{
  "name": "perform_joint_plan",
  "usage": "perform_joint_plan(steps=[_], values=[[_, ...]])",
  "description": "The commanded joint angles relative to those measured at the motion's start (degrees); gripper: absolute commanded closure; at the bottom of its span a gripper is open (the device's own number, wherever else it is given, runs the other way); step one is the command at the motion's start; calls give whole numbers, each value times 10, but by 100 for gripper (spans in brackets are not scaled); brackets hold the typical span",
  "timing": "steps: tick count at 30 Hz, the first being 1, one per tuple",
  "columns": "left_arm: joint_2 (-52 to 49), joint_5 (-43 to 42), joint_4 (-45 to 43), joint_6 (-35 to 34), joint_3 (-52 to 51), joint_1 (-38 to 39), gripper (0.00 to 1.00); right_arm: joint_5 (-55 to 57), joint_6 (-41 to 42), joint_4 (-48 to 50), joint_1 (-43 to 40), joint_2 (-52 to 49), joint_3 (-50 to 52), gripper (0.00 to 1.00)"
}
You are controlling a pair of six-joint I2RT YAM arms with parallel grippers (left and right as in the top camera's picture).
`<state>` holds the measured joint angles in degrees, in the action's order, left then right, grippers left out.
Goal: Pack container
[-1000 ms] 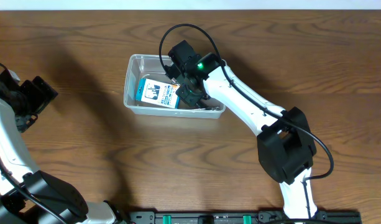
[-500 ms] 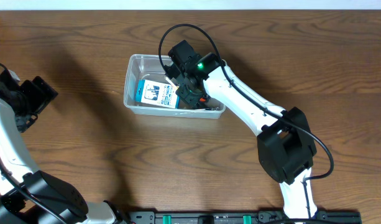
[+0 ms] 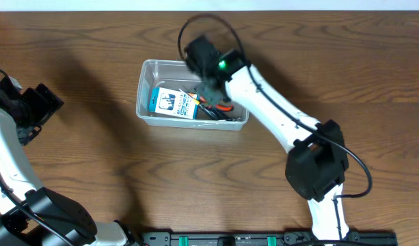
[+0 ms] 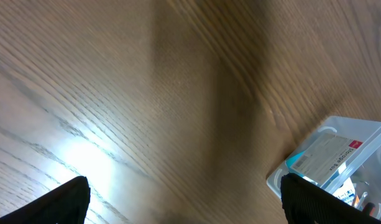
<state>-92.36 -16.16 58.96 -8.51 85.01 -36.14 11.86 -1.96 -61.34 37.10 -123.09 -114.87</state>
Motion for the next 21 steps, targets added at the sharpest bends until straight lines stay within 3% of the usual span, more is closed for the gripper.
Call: perform_joint_plan(steps=[1,6,10,21], values=[[5,3,2,10,6,2,9,53,68,-27,-50,52,-87,44],[5,3,2,10,6,2,10,53,83,-84,-146,74,-173,28],[5,3,2,10,6,2,10,52,83,-82,-223,89,-179,1],[5,3,2,10,6,2,10,27,83,-83,-290,89,-178,1]])
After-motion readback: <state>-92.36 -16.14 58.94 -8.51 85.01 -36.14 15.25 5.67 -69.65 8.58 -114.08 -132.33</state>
